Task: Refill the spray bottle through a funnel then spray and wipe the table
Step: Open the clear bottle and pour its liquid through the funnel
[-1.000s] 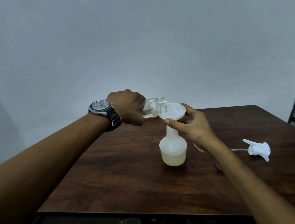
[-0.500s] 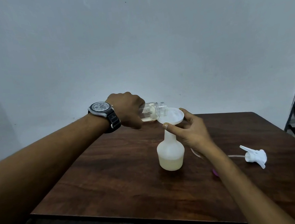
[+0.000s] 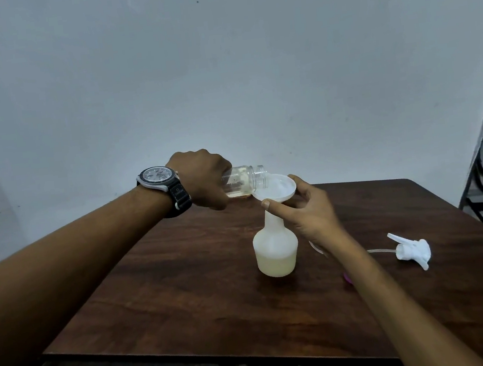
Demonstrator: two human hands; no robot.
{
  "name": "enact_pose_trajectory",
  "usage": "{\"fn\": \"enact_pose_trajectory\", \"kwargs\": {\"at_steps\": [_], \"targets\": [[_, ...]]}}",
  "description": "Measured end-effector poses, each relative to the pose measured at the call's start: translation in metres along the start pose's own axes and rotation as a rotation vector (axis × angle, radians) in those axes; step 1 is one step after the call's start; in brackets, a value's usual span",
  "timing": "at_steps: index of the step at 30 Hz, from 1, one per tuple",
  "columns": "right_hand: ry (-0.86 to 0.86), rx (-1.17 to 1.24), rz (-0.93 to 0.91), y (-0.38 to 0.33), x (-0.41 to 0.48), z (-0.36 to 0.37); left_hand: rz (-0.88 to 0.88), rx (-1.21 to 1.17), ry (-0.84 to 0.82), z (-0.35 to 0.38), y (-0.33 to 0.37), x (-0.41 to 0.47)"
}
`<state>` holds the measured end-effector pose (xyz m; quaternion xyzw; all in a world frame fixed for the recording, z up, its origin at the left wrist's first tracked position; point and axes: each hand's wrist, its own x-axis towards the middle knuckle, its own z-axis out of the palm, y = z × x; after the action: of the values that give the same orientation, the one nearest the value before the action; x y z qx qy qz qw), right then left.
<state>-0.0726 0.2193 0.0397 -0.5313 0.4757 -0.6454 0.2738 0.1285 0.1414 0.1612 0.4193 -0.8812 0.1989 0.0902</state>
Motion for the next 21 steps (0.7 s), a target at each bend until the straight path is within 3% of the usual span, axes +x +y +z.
{"fn": "enact_pose_trajectory", "kwargs": {"at_steps": [21], "targets": [[0.017, -0.032, -0.006, -0.0034, -0.0017, 0.0020, -0.010, -0.014, -0.005, -0.0017, 0.0009, -0.0022]]}}
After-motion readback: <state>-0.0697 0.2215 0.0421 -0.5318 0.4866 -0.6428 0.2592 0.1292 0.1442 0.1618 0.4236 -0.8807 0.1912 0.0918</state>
